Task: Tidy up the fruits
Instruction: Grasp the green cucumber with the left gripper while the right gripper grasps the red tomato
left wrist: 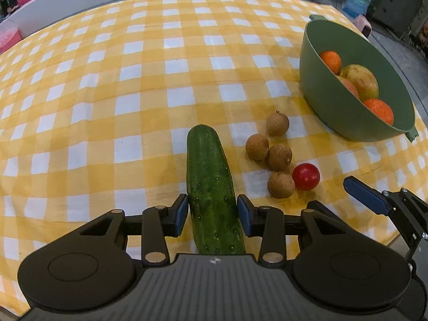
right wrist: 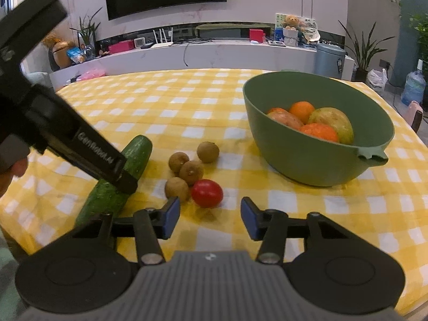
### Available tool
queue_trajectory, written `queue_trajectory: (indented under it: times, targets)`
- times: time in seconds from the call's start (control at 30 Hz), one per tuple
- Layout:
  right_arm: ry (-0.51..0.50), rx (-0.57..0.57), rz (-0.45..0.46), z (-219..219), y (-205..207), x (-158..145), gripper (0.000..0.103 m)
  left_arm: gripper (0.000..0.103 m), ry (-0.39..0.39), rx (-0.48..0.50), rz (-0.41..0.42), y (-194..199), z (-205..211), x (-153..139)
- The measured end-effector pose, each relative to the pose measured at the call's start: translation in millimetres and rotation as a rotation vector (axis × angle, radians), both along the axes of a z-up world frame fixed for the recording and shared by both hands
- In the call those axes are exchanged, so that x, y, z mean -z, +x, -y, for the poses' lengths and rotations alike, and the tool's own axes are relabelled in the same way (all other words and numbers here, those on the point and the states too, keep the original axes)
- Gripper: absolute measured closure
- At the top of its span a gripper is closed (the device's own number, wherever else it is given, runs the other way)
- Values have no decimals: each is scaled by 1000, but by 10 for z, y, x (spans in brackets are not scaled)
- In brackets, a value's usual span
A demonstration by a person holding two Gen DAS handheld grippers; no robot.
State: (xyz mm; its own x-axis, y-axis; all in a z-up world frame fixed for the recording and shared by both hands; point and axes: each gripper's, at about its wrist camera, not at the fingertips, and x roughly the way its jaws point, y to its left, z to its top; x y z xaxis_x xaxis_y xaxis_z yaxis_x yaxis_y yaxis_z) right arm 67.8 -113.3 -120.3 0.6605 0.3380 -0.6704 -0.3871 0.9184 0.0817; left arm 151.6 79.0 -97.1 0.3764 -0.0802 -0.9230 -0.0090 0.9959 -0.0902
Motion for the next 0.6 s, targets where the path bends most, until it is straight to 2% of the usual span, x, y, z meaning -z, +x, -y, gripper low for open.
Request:
queue_trajectory:
  times: [0.2,0.33,0.47,0.6]
  targets:
    - [-38,-23,16,-73,101,58,62,53,-21,-50,40,-90,-37,43]
    - [-27,-23,-1,-74,157,106,64,53,9,-58,94,-181,10,31]
    - [-10,-31,-7,-83,193,133,67,59,17,-58,131,-251,52,24]
    - [5,-38,-17,-92,206,159,68,59,6,-69,138,-247,36,26]
